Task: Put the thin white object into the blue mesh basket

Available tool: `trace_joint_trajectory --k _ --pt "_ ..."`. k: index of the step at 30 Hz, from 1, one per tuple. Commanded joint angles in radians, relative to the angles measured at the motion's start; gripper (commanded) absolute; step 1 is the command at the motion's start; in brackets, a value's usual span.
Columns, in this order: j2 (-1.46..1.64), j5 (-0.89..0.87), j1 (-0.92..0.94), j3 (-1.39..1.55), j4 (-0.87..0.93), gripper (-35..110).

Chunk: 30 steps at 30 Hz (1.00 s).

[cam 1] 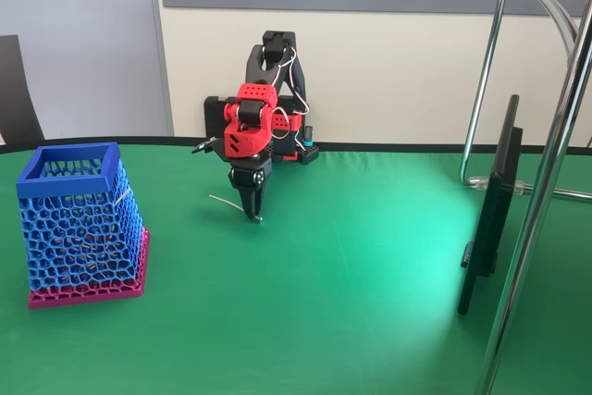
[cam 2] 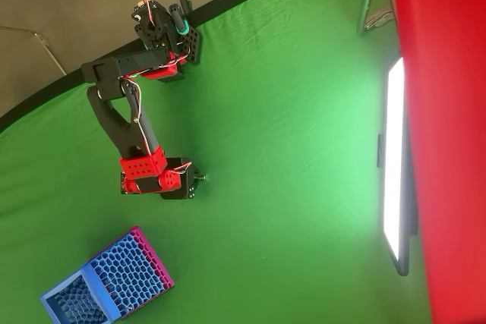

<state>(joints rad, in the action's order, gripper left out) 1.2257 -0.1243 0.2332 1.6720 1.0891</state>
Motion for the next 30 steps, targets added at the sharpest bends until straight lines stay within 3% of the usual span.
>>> trace_joint_trajectory --k 1,30 --pt "0.003 0.008 -0.008 -0.035 0.006 11" --pt "0.017 0.023 -0.011 -0.043 0.029 7"
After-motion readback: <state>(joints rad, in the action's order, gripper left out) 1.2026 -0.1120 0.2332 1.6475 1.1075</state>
